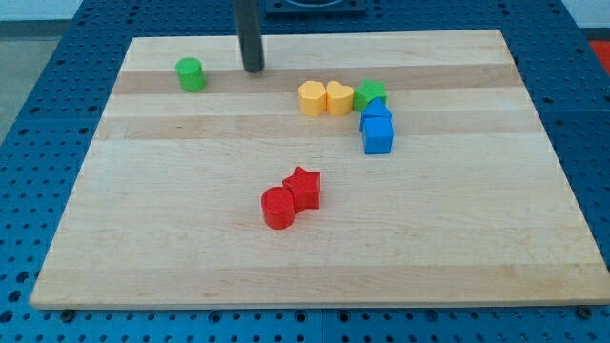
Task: Slide the green circle towards center
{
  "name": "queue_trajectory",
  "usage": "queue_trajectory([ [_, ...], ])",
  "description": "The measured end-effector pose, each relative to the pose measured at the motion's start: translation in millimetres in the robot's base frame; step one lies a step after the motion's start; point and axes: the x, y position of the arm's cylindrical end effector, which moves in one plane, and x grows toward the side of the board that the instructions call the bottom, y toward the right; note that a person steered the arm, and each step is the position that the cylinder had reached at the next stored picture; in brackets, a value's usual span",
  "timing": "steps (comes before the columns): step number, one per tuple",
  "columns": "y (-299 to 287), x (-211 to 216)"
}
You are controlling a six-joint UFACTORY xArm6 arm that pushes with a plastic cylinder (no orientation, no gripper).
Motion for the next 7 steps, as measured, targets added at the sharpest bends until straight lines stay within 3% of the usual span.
queue_trajectory([
  [3,-99.2,-8.8],
  [7,-37.7,26.5],
])
